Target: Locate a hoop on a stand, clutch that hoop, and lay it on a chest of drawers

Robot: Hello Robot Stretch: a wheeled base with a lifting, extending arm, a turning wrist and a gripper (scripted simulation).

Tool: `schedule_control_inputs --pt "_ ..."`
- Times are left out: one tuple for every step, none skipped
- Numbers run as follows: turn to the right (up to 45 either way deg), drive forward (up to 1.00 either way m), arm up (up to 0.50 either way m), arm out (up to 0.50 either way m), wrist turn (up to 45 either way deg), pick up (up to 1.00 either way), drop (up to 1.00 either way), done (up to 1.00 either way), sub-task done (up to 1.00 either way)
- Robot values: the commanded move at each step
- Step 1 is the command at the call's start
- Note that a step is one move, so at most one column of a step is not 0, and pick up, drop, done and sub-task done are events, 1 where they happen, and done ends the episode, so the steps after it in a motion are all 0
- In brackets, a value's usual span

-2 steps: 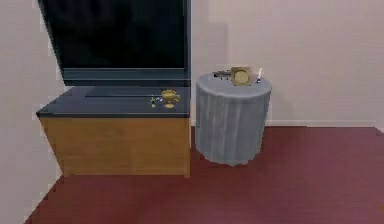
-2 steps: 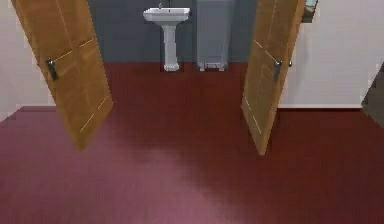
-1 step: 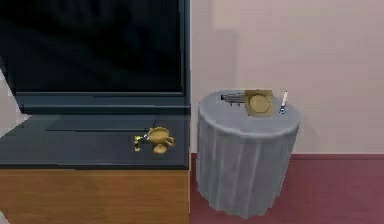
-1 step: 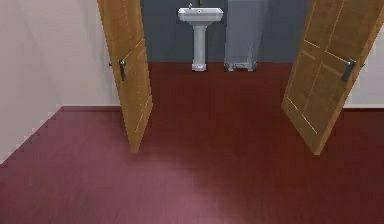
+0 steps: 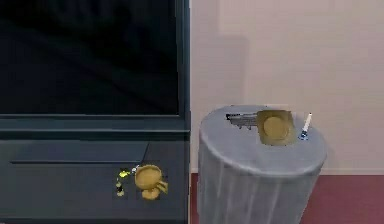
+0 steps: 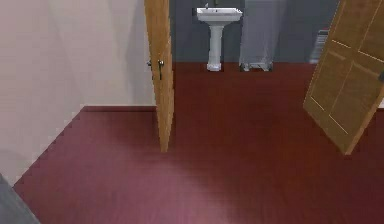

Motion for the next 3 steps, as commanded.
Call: schedule_control_inputs --pt "-45.0 0.00 0.00 0.00 0.0 0.00 0.00 0.00 0.00" --pt "-45.0 0.00 0.00 0.00 0.0 0.00 0.00 0.00 0.00" --pt "-18.0 0.00 0.00 0.00 0.0 0.00 0.00 0.00 0.00"
